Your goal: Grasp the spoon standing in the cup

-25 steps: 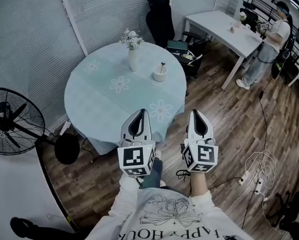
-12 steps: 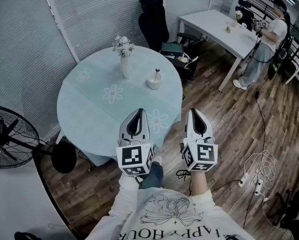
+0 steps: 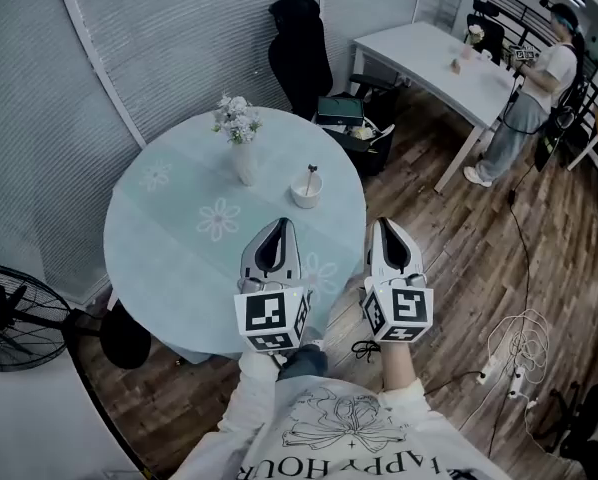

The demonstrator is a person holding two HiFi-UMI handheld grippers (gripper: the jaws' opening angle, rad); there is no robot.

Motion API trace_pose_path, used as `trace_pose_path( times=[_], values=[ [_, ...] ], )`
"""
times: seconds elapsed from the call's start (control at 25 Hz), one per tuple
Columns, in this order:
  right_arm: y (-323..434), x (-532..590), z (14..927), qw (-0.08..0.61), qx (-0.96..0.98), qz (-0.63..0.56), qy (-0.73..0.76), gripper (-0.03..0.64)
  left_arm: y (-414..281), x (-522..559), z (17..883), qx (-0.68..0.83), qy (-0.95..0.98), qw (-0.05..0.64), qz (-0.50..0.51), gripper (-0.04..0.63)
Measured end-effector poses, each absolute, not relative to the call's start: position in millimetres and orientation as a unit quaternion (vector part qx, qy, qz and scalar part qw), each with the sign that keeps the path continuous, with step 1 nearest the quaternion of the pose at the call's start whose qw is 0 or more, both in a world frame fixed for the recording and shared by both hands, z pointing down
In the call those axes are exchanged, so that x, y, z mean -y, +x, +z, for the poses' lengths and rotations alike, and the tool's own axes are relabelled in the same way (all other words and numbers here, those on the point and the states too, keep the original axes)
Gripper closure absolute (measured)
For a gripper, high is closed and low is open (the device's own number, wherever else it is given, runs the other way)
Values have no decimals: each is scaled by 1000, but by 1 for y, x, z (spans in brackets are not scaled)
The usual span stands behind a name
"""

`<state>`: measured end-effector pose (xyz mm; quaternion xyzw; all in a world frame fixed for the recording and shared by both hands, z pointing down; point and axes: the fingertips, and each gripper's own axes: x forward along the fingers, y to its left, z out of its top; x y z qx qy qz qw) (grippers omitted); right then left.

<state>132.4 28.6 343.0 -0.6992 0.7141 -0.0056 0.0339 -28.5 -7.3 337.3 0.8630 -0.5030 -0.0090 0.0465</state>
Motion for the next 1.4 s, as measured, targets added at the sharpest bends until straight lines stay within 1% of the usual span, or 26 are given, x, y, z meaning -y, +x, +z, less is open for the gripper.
trace_pose_path(
  times=[0.44,0.96,1.04,1.24,1.32,1.4],
  values=[
    [140,51,354,35,-711,-19,-702,601,-26,89,345,501,864,53,-2,589],
    [142,100,378,16,-729,-38,-683,600,-20,134,370,512,856,68,19,589],
    [145,110,382,13,-732,-42,-680,586,-16,142,374,514,854,72,22,589],
    [148,142,392,9,-745,-52,-665,583,-10,164,383,523,849,77,30,589],
    [149,156,395,9,-752,-55,-656,551,-7,173,386,524,847,78,31,589],
    [149,169,399,7,-760,-59,-647,551,-5,182,389,528,844,81,33,589]
  ],
)
